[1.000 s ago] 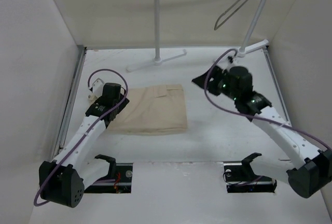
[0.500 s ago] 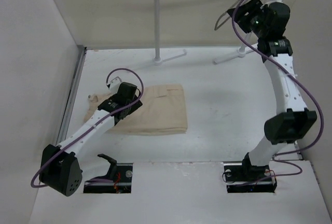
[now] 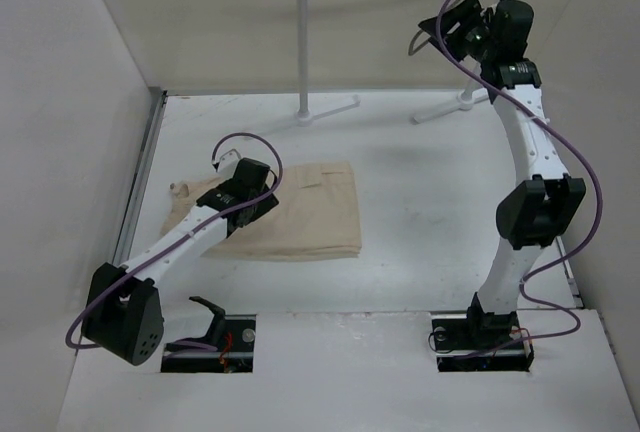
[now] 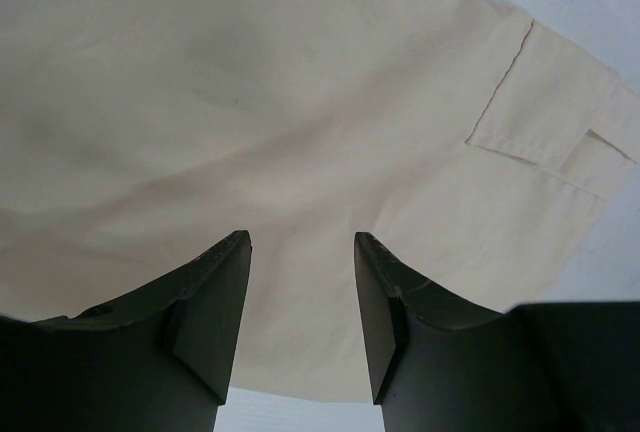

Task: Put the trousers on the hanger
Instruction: Pick up the hanger from the clothesline.

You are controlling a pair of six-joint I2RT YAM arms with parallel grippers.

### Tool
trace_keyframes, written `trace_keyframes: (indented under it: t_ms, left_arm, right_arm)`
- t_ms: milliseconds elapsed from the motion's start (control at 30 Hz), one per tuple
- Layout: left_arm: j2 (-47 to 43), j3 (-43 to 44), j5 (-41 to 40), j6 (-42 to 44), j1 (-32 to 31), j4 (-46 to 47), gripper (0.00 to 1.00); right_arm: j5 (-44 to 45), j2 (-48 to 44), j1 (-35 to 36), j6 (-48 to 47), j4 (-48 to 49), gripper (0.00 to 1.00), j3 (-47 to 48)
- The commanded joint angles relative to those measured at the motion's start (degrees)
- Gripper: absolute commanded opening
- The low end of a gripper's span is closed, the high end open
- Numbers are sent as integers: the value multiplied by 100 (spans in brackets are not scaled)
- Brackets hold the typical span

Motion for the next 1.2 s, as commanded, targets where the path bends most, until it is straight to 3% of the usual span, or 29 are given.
trace_keyframes:
  t_ms: [0,500,667,1167]
  left_arm:
    - [9,85,1,32,-68,155,44]
    - [-78,-47,-34,-21,-33,181,44]
    - [-35,-73,-43,-30,-33,181,44]
    - [80,-91,1,-82,-103,330,44]
  right_arm:
    - [-239,-9,0,255,594,62,347]
    - [-353,220,395,581,770,60,233]
    - [-362,220,456,598,788,46,216]
    - [-441,-325,448,308,718,23,93]
